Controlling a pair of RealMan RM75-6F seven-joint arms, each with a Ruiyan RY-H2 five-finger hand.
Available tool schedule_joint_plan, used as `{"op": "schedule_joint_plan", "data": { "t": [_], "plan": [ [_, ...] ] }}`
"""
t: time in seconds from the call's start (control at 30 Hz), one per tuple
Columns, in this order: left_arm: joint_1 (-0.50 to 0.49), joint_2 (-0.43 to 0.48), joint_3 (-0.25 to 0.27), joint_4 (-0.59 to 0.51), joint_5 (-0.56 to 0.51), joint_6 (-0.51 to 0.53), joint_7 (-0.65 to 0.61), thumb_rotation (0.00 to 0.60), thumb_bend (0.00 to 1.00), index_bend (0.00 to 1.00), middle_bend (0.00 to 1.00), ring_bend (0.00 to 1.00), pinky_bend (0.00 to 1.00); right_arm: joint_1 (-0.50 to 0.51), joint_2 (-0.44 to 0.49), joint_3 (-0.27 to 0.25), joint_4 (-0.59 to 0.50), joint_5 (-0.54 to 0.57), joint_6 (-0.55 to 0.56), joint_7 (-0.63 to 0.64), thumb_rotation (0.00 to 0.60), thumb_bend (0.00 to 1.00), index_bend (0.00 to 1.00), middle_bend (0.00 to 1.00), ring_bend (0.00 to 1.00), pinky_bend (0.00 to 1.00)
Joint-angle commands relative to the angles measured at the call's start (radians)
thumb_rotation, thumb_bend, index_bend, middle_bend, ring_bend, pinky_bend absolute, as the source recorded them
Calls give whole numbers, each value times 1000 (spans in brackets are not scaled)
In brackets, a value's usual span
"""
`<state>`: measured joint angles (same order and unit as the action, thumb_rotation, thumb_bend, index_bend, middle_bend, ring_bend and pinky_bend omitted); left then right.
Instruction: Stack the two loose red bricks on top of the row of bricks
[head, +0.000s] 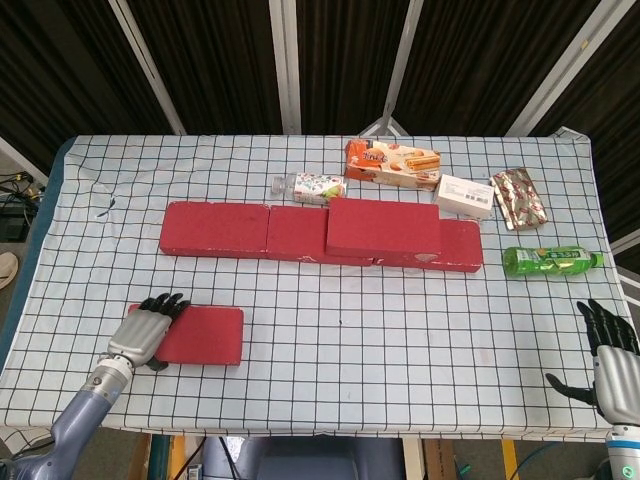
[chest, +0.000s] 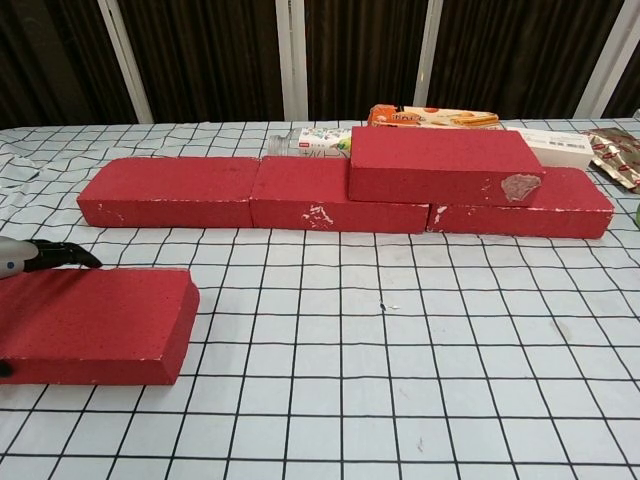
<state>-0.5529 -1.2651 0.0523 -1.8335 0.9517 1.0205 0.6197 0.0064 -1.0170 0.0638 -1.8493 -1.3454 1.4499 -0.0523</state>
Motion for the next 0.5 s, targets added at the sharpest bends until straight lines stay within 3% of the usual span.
{"op": "schedule_joint_plan", "data": {
  "t": [0.03,0.27,0.5],
  "plan": [
    [-9,-6,-2,-6,-20,5,19,600,0,0,1,21,168,0,-1,0,1,0,0,-1,600,172,0,0,0,0],
    [-15,-6,-3,-16,-28,30,38,600,0,4,105,75,215,-1,-4,1,-1,2,3,-7,600,171,0,0,0,0],
    [-38,7,1,-25,-80,10,69,600,0,92,163,109,229,0,-3,1,-6,5,-2,-5,600,172,0,0,0,0]
  ]
}}
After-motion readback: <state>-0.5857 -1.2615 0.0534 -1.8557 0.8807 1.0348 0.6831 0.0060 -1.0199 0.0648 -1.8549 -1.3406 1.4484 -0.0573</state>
